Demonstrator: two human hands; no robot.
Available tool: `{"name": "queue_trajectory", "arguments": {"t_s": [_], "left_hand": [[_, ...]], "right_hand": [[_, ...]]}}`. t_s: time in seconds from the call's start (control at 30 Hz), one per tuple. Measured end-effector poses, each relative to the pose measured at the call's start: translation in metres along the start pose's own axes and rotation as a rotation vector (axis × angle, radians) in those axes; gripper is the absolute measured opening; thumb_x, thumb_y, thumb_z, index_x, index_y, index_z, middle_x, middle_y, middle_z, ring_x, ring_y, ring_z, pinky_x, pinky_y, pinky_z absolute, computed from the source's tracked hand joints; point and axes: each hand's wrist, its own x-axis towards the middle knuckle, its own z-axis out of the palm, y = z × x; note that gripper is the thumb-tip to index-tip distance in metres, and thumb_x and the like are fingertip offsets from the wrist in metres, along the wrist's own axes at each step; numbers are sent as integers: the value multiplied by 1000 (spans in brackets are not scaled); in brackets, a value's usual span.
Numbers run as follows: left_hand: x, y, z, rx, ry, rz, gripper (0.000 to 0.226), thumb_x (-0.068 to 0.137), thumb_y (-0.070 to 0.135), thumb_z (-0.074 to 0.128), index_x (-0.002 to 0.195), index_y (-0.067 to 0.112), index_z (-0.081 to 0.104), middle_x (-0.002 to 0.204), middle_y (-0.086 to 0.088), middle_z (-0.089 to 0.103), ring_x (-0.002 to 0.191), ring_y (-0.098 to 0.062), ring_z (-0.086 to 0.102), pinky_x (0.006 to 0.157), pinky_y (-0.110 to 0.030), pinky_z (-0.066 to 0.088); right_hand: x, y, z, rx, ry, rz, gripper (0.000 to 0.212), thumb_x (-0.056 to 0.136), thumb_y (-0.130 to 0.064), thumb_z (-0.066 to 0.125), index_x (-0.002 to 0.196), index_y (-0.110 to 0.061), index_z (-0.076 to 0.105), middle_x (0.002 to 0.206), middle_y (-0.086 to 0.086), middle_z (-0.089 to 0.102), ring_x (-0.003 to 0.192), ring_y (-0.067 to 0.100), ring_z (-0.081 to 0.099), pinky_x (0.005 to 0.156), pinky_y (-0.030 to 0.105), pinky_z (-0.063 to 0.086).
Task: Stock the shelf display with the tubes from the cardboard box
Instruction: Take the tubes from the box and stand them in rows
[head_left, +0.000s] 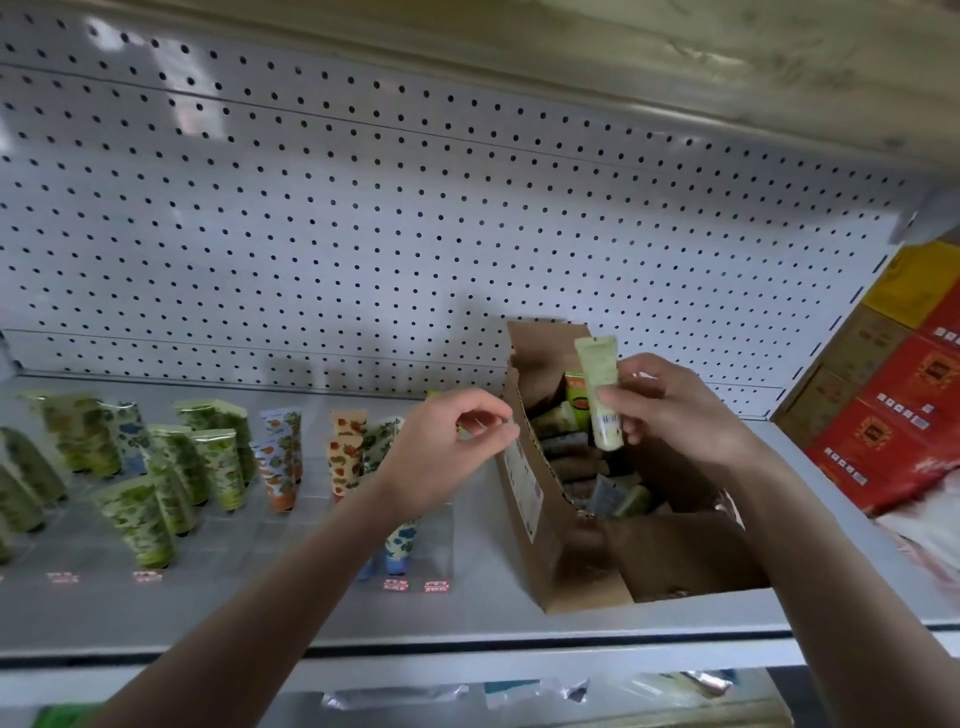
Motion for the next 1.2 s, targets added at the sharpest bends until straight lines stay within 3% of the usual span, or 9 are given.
{"name": "queue_trajectory", "arguments": {"t_s": [0.1, 0.2, 0.33, 0.53, 0.63, 0.7, 0.83, 0.97, 1.2], "left_hand": [[-4, 5, -1, -57, -67, 0, 23, 86, 32, 63, 101, 15, 68, 91, 1, 68, 89, -9, 61, 84, -28, 48], [-9, 13, -7, -119, -132, 21, 29, 90, 36, 54, 98, 12, 66, 90, -20, 63, 87, -24, 61, 80, -32, 48], [-16, 17, -23, -228, -162, 23, 19, 92, 20, 53, 105, 15, 66, 87, 11, 68, 81, 5, 61, 68, -11, 45], [-26, -1, -55, -156, 78, -10, 18, 75, 19, 75, 86, 8, 67, 79, -1, 68, 71, -6, 61, 66, -14, 46], [-33, -11, -69, -95, 139, -51, 22, 70, 22, 80, 78, 18, 60, 70, 9, 62, 63, 1, 55, 62, -9, 40], [-38, -16, -78, -58, 129, -72, 24, 70, 27, 80, 80, 24, 59, 70, 9, 62, 64, -1, 55, 62, -14, 43], [-48, -21, -99, -67, 75, -45, 21, 79, 27, 72, 85, 8, 65, 76, -9, 63, 67, -17, 55, 67, -33, 45], [-56, -30, -124, -71, 59, -5, 25, 85, 24, 65, 88, 0, 66, 83, -19, 63, 77, -29, 57, 70, -31, 47], [-69, -43, -162, -41, 57, -46, 21, 80, 20, 71, 79, -1, 65, 69, -8, 61, 61, -8, 51, 60, -19, 42]], "right_hand": [[-10, -20, 14, 207, -67, -53, 13, 89, -6, 57, 102, -8, 55, 79, 5, 63, 58, 13, 55, 59, 24, 53], [-18, -34, 34, 330, -151, -114, 13, 86, -9, 56, 98, -12, 55, 78, -2, 66, 64, 13, 57, 64, 25, 52], [-21, -44, 63, 398, -258, -145, 29, 81, -14, 55, 107, -3, 52, 90, 7, 64, 70, 12, 57, 69, 23, 51], [-15, -60, 106, 490, -180, -144, 30, 78, -23, 58, 101, -4, 60, 89, 9, 64, 81, 17, 61, 77, 24, 55], [-9, -69, 127, 434, -81, -155, 33, 77, -24, 62, 97, 2, 61, 88, 13, 65, 83, 24, 64, 81, 31, 55], [-6, -74, 141, 375, -30, -178, 27, 84, -14, 61, 96, 9, 57, 87, 17, 64, 80, 24, 63, 74, 27, 57], [-5, -85, 163, 323, -27, -229, 5, 88, -2, 58, 84, -5, 60, 77, 5, 68, 68, 10, 66, 66, 18, 55], [-2, -91, 183, 326, -70, -237, 5, 89, -2, 58, 86, -2, 62, 80, 10, 65, 74, 16, 64, 73, 24, 57], [7, -100, 223, 280, -44, -205, 8, 88, -7, 62, 86, 0, 63, 82, 9, 56, 68, 14, 64, 77, 27, 57]]}}
